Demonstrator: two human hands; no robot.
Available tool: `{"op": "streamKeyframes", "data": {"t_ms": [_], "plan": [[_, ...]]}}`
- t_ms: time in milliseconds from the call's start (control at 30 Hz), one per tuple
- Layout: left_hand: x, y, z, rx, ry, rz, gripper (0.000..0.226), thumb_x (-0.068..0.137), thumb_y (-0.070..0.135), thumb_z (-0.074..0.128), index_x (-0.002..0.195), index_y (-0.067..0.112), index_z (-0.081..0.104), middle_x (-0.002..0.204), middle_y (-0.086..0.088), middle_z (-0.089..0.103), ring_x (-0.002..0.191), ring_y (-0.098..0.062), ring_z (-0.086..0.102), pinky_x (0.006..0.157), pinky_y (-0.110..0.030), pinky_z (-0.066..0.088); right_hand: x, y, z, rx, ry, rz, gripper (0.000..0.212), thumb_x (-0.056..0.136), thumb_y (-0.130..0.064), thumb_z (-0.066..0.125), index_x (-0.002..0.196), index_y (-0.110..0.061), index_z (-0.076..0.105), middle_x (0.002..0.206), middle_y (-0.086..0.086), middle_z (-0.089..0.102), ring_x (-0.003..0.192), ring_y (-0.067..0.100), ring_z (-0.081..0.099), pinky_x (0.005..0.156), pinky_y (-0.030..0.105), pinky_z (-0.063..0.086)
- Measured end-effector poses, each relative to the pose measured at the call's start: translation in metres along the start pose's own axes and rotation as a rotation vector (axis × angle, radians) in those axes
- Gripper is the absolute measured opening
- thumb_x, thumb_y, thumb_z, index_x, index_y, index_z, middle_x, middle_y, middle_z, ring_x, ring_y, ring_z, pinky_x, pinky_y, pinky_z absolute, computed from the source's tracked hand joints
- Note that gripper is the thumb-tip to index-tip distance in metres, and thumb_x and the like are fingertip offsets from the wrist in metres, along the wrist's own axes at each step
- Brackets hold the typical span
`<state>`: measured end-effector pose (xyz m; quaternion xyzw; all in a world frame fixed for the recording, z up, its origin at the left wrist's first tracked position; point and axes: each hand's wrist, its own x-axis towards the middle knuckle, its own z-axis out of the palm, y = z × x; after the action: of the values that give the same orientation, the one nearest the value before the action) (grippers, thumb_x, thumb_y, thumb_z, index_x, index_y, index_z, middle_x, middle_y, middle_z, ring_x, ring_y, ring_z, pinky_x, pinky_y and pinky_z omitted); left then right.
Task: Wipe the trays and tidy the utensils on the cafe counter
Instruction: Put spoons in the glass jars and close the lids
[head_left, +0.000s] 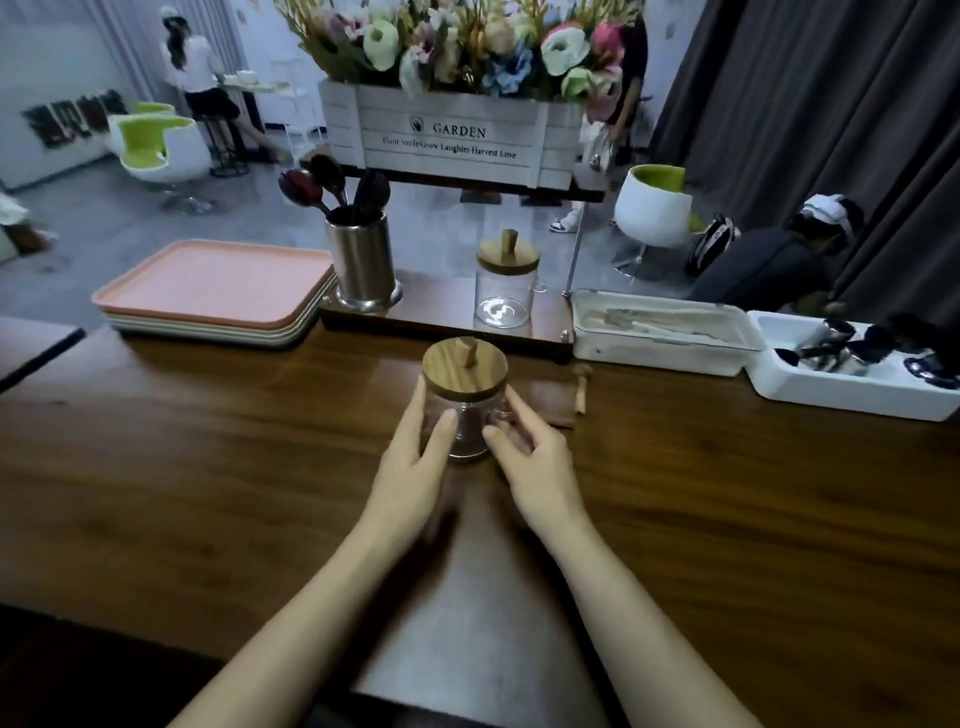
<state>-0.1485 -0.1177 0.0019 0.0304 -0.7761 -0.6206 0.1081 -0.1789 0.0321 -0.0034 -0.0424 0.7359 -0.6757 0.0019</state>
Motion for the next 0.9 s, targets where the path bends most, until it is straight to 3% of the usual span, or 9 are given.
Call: {"op": "streamKeyframes", "data": {"t_ms": [100,167,300,400,567,700,800,900], "plan": [[-0.024,-0.001,0.009,0.0,0.033,-0.03,0.087,0.084,0.068,0.052,0.16,0.032,0.029,0.158,0.015,0.041,0.144,0.002,0.037,0.124,-0.034,0.029,-0.015,0.001,-0.016,-0.015,-0.044,-0.005,0.059,0.094,-0.003,0.066,0.148,-0.012,0.046,0.134,-0.002,0.063,0.122,0.002,0.06,0.107,0.022,0.044],[-0.036,0.001,0.016,0.01,0.047,-0.033,0.09,0.081,0.07,0.05,0.16,0.03,0.03,0.158,0.014,0.041,0.144,0.002,0.036,0.124,-0.037,0.029,-0.023,0.001,-0.026,-0.021,-0.054,-0.008,0.058,0.094,-0.003,0.067,0.147,-0.015,0.048,0.131,-0.007,0.065,0.121,0.0,0.06,0.106,0.02,0.044],[-0.05,0.003,0.024,0.021,0.04,-0.009,0.082,0.086,0.066,0.051,0.158,0.032,0.032,0.157,0.017,0.042,0.143,0.004,0.038,0.122,-0.033,0.03,-0.031,0.003,-0.038,0.003,-0.052,0.003,0.06,0.093,0.001,0.066,0.145,-0.019,0.046,0.122,-0.012,0.067,0.115,-0.005,0.062,0.096,0.01,0.045],[-0.056,0.001,0.023,0.039,0.028,0.011,0.07,0.093,0.054,0.052,0.157,0.032,0.034,0.155,0.017,0.043,0.141,0.009,0.038,0.12,-0.025,0.031,-0.037,0.004,-0.04,0.007,-0.065,0.013,0.058,0.093,0.001,0.066,0.146,-0.015,0.047,0.126,-0.007,0.066,0.113,-0.007,0.062,0.097,0.011,0.045],[-0.061,-0.007,0.015,0.037,-0.029,0.022,0.065,0.092,0.058,0.051,0.153,0.041,0.034,0.154,0.019,0.046,0.139,0.007,0.041,0.115,-0.023,0.034,-0.042,0.008,-0.041,0.012,-0.05,0.021,0.055,0.095,0.0,0.064,0.145,-0.013,0.048,0.119,-0.018,0.064,0.11,-0.014,0.06,0.091,0.007,0.045],[-0.058,-0.008,0.012,0.012,-0.022,0.038,0.058,0.093,0.049,0.055,0.149,0.038,0.042,0.145,0.019,0.054,0.13,0.007,0.051,0.108,-0.019,0.043,-0.046,0.007,-0.039,0.007,-0.02,-0.008,0.051,0.095,-0.006,0.065,0.143,-0.016,0.052,0.125,-0.011,0.067,0.116,-0.005,0.061,0.095,0.013,0.048],[-0.046,-0.007,0.007,-0.035,-0.015,0.064,0.07,0.086,0.054,0.064,0.148,0.027,0.046,0.142,0.012,0.058,0.128,0.0,0.056,0.108,-0.026,0.047,-0.042,0.001,-0.038,-0.017,0.015,-0.025,0.042,0.096,-0.014,0.066,0.137,-0.019,0.059,0.12,-0.014,0.069,0.113,-0.004,0.063,0.101,0.022,0.05],[-0.025,-0.004,0.0,-0.039,-0.055,0.098,0.083,0.076,0.056,0.076,0.148,0.032,0.042,0.144,0.015,0.056,0.133,-0.003,0.053,0.114,-0.037,0.043,-0.035,-0.008,-0.034,-0.038,0.055,-0.057,0.039,0.095,-0.02,0.068,0.133,-0.026,0.059,0.124,-0.012,0.067,0.109,-0.011,0.062,0.094,0.013,0.049]]}}
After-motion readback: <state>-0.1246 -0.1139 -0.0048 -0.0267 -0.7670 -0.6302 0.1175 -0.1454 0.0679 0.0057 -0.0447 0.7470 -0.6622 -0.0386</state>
